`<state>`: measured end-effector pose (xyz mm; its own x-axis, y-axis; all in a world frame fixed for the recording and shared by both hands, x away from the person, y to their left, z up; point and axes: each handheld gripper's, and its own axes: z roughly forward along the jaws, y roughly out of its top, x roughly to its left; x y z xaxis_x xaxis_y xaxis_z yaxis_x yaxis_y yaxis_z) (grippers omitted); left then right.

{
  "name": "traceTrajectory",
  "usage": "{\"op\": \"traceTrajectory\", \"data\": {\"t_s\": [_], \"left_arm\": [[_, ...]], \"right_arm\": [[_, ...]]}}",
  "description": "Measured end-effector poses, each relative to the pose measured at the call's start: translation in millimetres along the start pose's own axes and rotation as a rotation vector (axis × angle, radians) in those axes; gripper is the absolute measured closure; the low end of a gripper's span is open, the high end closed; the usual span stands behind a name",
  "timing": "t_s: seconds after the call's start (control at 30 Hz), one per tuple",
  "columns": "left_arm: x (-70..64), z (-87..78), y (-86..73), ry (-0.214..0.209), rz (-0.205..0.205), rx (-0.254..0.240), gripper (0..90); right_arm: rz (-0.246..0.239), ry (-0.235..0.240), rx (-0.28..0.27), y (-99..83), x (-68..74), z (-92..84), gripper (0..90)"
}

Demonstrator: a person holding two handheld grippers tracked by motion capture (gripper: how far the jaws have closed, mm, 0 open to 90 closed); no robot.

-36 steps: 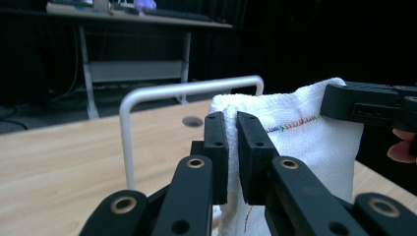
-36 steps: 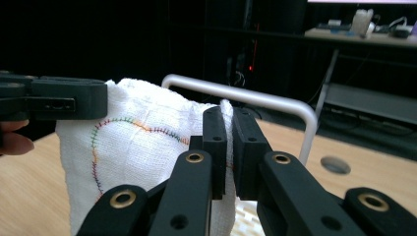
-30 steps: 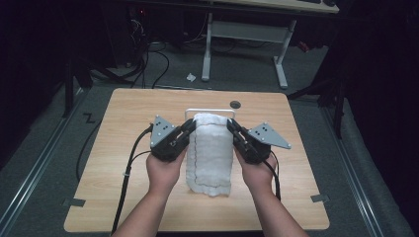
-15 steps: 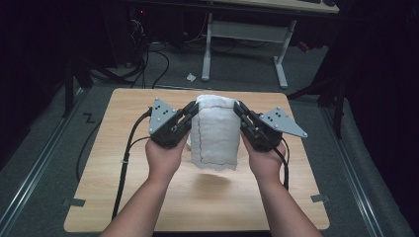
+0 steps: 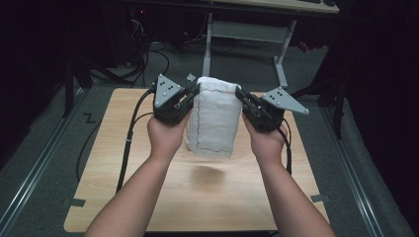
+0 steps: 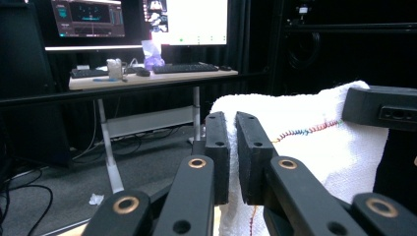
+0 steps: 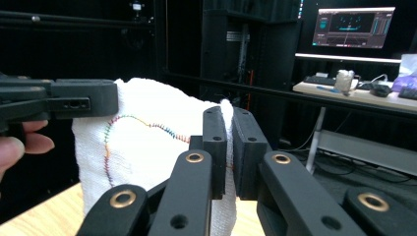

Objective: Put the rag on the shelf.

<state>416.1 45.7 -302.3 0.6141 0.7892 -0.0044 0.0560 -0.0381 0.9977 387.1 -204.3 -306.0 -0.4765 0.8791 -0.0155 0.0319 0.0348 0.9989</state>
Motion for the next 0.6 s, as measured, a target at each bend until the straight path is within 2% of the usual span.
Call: {"op": "traceTrajectory", "data": {"t_s": [0.13, 0.2, 0.3, 0.43, 0.5, 0.6], "left_arm": [[5.8, 14.2, 2.9, 0.020, 0.018, 0.016, 84.7], [9.6, 20.7, 3.2, 0.032, 0.017, 0.024, 84.7], [16.2, 27.3, 2.7, 0.041, 0.007, 0.041, 84.7], [21.5, 32.9, 3.1, 0.051, 0.027, 0.059, 84.7], [24.3, 35.1, 5.2, 0.060, 0.032, 0.059, 84.6], [32.6, 44.2, 6.8, 0.078, 0.025, 0.080, 84.6]], "right_arm": [[0.019, -0.001, -0.001, 2.2, -10.1, 13.9, 86.3], [0.046, 0.001, 0.014, 1.8, -17.8, 26.1, 86.3], [0.039, 0.001, 0.020, 1.8, -20.5, 32.9, 86.3], [0.051, 0.008, 0.029, 3.3, -25.5, 44.8, 86.3], [0.026, -0.007, 0.038, 5.8, -26.3, 54.6, 86.3], [0.023, -0.007, 0.042, 7.2, -28.1, 61.7, 86.3]]}}
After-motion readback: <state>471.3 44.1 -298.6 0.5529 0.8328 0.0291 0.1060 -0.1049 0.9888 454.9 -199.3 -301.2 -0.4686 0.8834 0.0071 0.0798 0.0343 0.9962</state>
